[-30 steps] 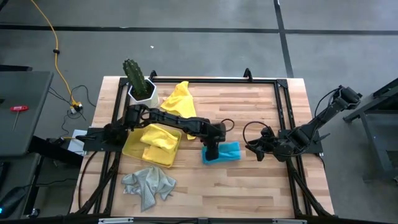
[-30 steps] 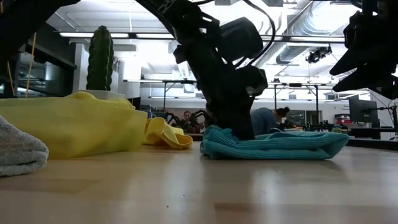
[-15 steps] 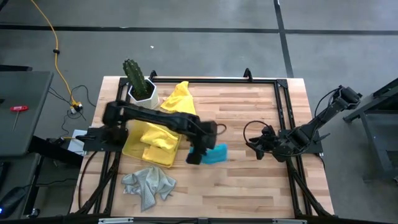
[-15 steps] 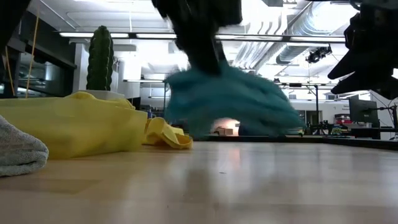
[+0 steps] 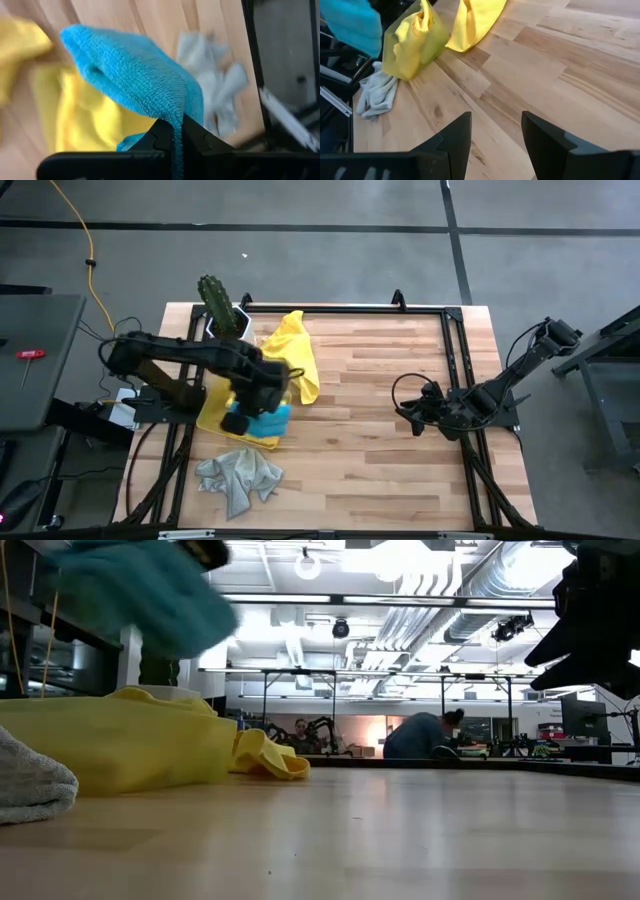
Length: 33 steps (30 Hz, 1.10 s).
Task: Fold microfiber towels
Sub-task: Put the blue microfiber towel into the yellow bin
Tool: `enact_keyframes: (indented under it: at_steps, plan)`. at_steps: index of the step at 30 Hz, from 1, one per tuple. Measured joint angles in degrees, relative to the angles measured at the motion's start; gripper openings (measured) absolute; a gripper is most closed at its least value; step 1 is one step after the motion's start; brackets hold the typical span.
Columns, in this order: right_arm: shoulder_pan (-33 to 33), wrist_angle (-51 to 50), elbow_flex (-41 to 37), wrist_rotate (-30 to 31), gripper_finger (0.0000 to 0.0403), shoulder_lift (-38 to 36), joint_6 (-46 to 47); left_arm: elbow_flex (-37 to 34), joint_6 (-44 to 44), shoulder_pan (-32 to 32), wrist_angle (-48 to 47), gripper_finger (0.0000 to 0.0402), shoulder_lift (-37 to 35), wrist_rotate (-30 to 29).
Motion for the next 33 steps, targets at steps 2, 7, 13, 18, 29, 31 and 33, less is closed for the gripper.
enact_keyframes:
  at_steps: [2,7,13,18,29,31,33]
  plan:
    - [0.0,0.0,0.0,0.0,0.0165,0.0,0.8,-3.0,-0.6,-1.0,-1.4,0.0000,-2.1,0.1]
    - [0.0,0.5,0.0,0.0,0.0165,0.0,0.9,-12.5,-2.6,-2.9,3.3,0.0000,-8.0,0.4]
    - [0.0,1.1,0.0,0.0,0.0165,0.0,1.1,-24.0,-2.4,-2.2,13.6,0.0000,-10.4,0.2]
    - [0.0,1.2,0.0,0.0,0.0165,0.2,1.3,-31.7,-0.8,-0.4,17.7,0.0000,-9.1,-6.0]
    - [0.0,2.2,0.0,-1.0,0.0165,0.7,1.3,-34.9,-2.9,2.8,18.5,0.0049,-8.8,-9.2]
    - [0.0,2.2,0.0,-1.1,0.0165,0.7,1.7,-34.1,-3.6,2.8,17.7,0.0069,-8.8,-8.6]
    - [0.0,2.2,0.0,-1.1,0.0165,0.7,1.7,-32.9,-3.6,2.8,16.4,0.0092,-8.8,-7.6]
